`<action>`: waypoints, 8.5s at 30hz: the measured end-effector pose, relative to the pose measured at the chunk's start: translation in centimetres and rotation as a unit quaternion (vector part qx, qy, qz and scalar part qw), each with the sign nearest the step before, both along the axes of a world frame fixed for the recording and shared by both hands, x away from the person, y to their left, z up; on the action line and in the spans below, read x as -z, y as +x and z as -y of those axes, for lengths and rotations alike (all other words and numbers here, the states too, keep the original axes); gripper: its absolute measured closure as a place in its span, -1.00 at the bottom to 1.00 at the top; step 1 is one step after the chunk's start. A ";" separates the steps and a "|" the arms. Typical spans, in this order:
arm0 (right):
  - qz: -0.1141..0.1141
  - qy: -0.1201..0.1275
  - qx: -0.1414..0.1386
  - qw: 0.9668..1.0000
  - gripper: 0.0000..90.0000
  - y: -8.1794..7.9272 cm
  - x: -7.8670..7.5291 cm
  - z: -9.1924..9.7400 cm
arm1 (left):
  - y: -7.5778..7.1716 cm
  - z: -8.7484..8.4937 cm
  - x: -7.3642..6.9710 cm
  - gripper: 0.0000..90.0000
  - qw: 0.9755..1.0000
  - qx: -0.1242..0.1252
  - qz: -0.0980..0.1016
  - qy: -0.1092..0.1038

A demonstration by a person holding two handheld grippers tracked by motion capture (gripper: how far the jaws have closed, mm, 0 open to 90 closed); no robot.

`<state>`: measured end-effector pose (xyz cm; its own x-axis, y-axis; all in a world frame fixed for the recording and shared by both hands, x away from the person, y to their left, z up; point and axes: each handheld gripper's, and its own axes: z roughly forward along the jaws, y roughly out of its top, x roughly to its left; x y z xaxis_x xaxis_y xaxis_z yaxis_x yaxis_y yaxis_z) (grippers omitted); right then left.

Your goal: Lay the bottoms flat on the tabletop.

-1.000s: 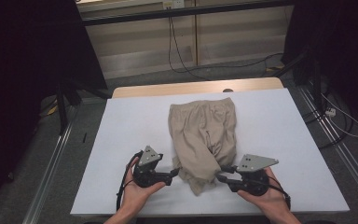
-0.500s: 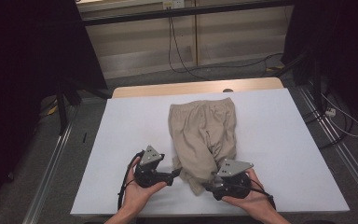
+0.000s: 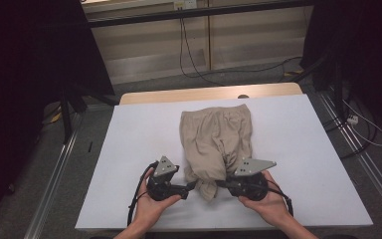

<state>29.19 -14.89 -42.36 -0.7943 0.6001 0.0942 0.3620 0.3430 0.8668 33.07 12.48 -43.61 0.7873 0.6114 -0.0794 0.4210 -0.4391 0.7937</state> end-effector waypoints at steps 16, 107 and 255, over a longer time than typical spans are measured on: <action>0.040 0.062 0.023 0.997 0.78 3.8 -6.4 0.3 | 0.4 1.4 -1.2 -0.34 0.998 0.055 0.035 -0.014; -0.003 -0.072 0.046 0.996 0.14 5.2 0.9 -0.3 | 5.5 -1.6 -0.4 0.74 0.999 -0.032 -0.026 -0.004; -0.092 -0.099 -0.130 0.982 0.96 -5.3 2.8 -4.6 | -2.1 0.9 0.9 0.34 0.995 0.085 -0.054 0.008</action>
